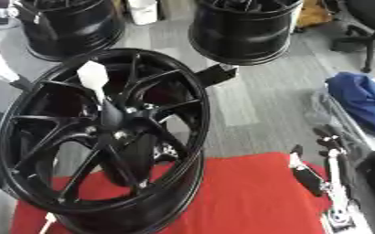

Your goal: Pull the pin out of the wheel hub.

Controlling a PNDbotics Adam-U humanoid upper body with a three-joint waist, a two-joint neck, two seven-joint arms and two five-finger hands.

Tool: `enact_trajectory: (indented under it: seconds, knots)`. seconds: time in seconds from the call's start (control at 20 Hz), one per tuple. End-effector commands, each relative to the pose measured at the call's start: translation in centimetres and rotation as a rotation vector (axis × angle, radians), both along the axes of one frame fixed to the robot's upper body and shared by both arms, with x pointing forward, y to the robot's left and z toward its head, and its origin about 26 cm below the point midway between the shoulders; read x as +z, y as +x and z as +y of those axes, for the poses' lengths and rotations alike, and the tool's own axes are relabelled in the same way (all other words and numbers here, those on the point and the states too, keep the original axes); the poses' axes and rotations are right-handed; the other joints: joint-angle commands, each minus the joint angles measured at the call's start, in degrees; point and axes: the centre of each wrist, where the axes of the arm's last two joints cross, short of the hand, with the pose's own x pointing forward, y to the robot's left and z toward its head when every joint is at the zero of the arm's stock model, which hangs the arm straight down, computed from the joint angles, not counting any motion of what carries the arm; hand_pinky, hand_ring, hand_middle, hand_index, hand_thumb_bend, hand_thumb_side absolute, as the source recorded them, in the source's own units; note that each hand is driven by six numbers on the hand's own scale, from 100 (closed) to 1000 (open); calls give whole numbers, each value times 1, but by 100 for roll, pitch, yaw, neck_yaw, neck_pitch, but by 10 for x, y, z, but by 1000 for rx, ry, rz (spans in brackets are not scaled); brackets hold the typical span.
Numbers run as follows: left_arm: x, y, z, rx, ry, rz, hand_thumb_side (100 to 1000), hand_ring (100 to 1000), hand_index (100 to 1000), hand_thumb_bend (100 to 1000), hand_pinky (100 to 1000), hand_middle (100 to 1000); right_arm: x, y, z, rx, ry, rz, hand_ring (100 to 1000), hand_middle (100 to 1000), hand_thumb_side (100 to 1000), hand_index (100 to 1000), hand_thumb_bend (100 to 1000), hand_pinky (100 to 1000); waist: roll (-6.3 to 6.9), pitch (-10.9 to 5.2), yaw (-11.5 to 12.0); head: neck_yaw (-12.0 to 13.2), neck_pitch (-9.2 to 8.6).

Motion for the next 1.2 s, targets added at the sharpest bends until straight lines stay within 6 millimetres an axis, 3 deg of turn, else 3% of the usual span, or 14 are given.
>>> enact_trajectory:
  seconds: [0.05,0.9,1.2]
  knots:
    - [3,9,-3,-105,137,39,443,744,814,782,811,741,6,2,-3,10,-14,-15,837,1000,267,895,100,751,-19,-76,-6,-20,-11]
    - [-30,32,-25,-149,70,116,428,749,819,784,794,752,6,4,1,29,-6,-15,837,1000,264,895,100,751,-58,-37,-82,-6,-11]
    - [-37,35,-31,-159,56,136,402,726,797,743,786,728,6,4,3,35,-5,-15,838,1000,264,895,100,751,-54,-32,-108,11,-11]
